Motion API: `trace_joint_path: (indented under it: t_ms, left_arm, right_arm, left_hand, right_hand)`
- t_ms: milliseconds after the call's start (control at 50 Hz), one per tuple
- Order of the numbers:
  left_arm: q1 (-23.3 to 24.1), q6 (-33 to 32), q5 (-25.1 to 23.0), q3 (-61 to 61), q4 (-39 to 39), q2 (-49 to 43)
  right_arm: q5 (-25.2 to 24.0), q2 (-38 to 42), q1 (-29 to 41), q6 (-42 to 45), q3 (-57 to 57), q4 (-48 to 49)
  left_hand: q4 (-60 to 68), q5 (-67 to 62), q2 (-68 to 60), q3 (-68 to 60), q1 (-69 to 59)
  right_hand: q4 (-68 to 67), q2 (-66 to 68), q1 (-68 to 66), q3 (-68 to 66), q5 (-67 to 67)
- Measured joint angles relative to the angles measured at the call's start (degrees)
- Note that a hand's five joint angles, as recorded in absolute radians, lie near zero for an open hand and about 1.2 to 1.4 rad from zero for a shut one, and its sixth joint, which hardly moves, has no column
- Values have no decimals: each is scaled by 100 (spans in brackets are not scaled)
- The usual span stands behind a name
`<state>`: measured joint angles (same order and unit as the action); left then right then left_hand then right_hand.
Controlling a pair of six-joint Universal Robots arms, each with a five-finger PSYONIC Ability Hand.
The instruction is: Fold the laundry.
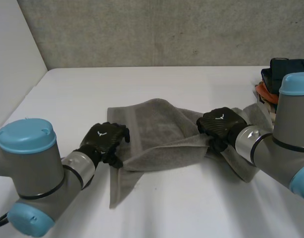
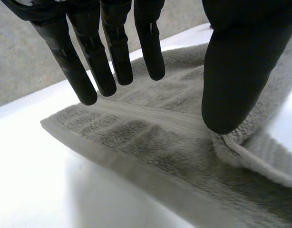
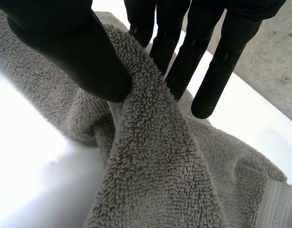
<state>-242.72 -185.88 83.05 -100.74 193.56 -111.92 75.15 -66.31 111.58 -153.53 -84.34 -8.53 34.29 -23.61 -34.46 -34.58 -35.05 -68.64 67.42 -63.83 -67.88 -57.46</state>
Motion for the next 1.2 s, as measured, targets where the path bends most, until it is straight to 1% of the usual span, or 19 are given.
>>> trace_joint_path:
  t_ms: [180,380,400,420,440,480,560,600,660,680,720,800,820,860,920,1020,1140,1160,1200]
  left_arm:
    - [88,779,47,37,-202,-18]
    - [367,1025,52,464,-551,-758]
    - [386,1020,70,525,-584,-829]
    - [396,1011,99,584,-608,-894]
    - [402,1001,134,642,-622,-947]
    - [400,970,252,795,-629,-1057]
    - [368,846,617,1220,-531,-1189]
    - [332,686,925,1642,-345,-1219]
    - [295,478,1166,2081,15,-1133]
    - [277,372,1243,2268,270,-1023]
    - [258,263,1299,2428,617,-852]
    - [217,5,1347,2658,1932,-85]
    - [217,5,1347,2658,1932,-85]
    - [206,-73,1327,2607,2641,415]
    - [199,-93,1305,2463,2842,723]
    - [178,-106,1283,2076,2506,931]
    - [178,-227,1252,1301,1924,1051]
    - [185,-276,1232,1091,1847,1099]
    - [191,-325,1200,921,1805,1150]
  right_arm:
    - [-1,-37,-43,2,-184,108]
    - [-1,-73,-67,11,-385,259]
    - [-1,-74,-67,13,-392,270]
    - [-1,-75,-67,17,-392,282]
    - [0,-76,-67,21,-387,291]
    - [-1,-78,-65,39,-352,322]
    - [7,-51,-50,79,-131,490]
    - [31,2,-34,100,178,754]
    - [60,62,-17,104,569,1207]
    - [73,85,-10,96,802,1569]
    - [82,105,-5,81,1014,1983]
    - [111,122,-5,-56,1518,3557]
    - [111,122,-5,-56,1518,3557]
    - [104,92,-5,-242,1668,4352]
    - [81,23,-22,-424,1740,4596]
    - [-68,-76,-57,-579,1844,3987]
    - [-579,-71,-142,-546,2051,2299]
    - [-708,-28,-185,-504,2109,1833]
    - [-788,19,-223,-459,2152,1491]
  left_hand:
    - [0,6,1,0,0]
    - [140,-223,-158,-132,-116]
    - [565,-647,-548,-526,-597]
    - [1481,-1535,-1461,-1436,-1500]
    - [1595,-1649,-1702,-1555,-1760]
    - [3202,-3193,-3218,-3169,-3217]
    - [3426,-3252,-3401,-3353,-3217]
    - [3428,-3252,-3404,-3357,-3217]
    - [3439,-3252,-3406,-3357,-3217]
    - [3443,-3252,-3406,-3357,-3217]
    - [3444,-3252,-3406,-3357,-3217]
    - [3445,-3252,-3407,-3357,-3217]
    - [3445,-3252,-3407,-3357,-3217]
    - [3445,-3253,-3407,-3357,-3217]
    - [3446,-3252,-3407,-3357,-3217]
    - [3446,-3252,-3407,-3357,-3217]
    - [3447,-3253,-3413,-3364,-3217]
    - [3447,-3252,-3415,-3375,-3217]
    - [3447,-3252,-3416,-3380,-3217]
  right_hand:
    - [0,0,0,0,0]
    - [0,0,0,0,0]
    - [0,0,0,0,-1]
    - [0,0,0,0,-2]
    - [0,0,0,0,-1]
    - [0,0,0,0,0]
    - [0,0,0,-11,0]
    - [0,0,0,-30,0]
    - [-2,0,0,-32,0]
    - [-3,0,0,-33,0]
    - [-4,0,0,-33,-1]
    - [-5,0,0,-33,0]
    - [-5,0,0,-33,0]
    - [-5,0,0,-33,-14]
    - [-5,0,0,-33,-37]
    - [-5,0,0,-33,-54]
    - [-6,0,0,-33,-59]
    - [-7,0,0,-33,-59]
    - [-7,0,0,-33,-59]
